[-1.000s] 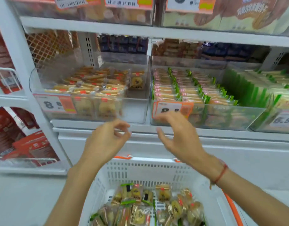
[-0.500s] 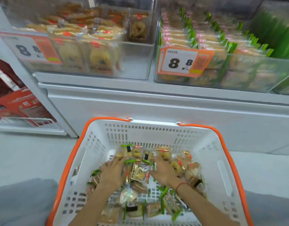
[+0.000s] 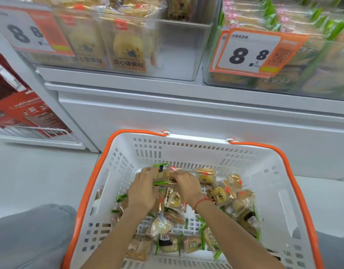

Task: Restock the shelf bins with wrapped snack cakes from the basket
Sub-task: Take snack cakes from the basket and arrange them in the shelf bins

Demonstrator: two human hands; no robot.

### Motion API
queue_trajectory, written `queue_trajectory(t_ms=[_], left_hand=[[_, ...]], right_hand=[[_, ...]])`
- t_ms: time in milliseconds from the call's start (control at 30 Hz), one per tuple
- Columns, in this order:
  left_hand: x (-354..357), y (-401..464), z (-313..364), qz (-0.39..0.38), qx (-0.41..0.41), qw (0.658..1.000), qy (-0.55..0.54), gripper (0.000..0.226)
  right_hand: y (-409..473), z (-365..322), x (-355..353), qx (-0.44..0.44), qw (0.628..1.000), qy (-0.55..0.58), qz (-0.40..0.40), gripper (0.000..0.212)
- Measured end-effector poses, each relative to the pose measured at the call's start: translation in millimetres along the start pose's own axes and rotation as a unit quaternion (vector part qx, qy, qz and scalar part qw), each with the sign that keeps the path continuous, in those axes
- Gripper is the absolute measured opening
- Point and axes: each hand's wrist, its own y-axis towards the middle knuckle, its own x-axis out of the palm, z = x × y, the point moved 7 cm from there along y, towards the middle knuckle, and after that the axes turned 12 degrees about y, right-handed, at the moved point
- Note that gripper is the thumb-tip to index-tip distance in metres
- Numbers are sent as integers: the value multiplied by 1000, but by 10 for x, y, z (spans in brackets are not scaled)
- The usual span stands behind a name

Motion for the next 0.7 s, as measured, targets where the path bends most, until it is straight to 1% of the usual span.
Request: queue_trajectory(t_ms=[33,67,100,167,200,233,267,300,333,367,400,433,467,500,533,567,600,633,700], left_hand=[[-18,36,81,-1,41,999,24,63],[9,63,149,-24,81,995,53,67],[67,72,181,-64,106,988,88,68],[218,62,122,-159,107,972,140,63],[269,46,69,-188,96,966,146,60],[279,33,45,-201,85,965,143,56],[257,24,33,-197,73,968,134,50],[184,39,57,-178,62,976,112,41],[97,62,81,-156,45,985,62,31],[8,90,125,-146,19,989,-12,29],[-81,111,171,-150,-10,984,-97,31],[-139,115,214,-176,-45,965,-189,34],[-200,115,273,-215,-79,933,-277,41],[-245,93,345,-269,-106,891,-349,49],[-310,54,421,-321,-110,855,-392,55],[-428,15,504,-354,-101,835,-409,61],[-534,-15,552,-370,-90,824,-420,66],[-671,-35,598,-368,-77,822,-427,71],[-905,-66,635,-336,-56,835,-433,77]], right_hand=[[-8,10,-35,-8,1000,-5,-2,34],[-36,6,-82,-20,1000,-11,-4,25],[-75,1,-125,-33,999,-17,-5,21],[-176,12,-232,-54,998,-21,-15,22],[-230,22,-295,-63,998,-17,-20,24],[-292,36,-393,-72,997,-13,-22,25],[-348,39,-484,-83,996,-6,-23,25],[-407,34,-602,-98,995,-1,-20,24],[-455,15,-714,-114,993,5,-18,24],[-494,-8,-823,-126,992,12,-19,24],[-536,-44,-958,-134,990,23,-18,24],[-565,-81,-1072,-138,990,32,-19,23],[-591,-132,-1217,-145,989,41,-15,23],[-608,-192,-1349,-154,987,48,-13,23],[-626,-262,-1473,-168,984,56,-10,22],[-663,-341,-1621,-182,981,60,-6,22],[-696,-410,-1734,-196,979,60,-5,21],[-742,-488,-1885,-213,975,58,4,21],[-826,-614,-2141,-239,969,57,25,19]])
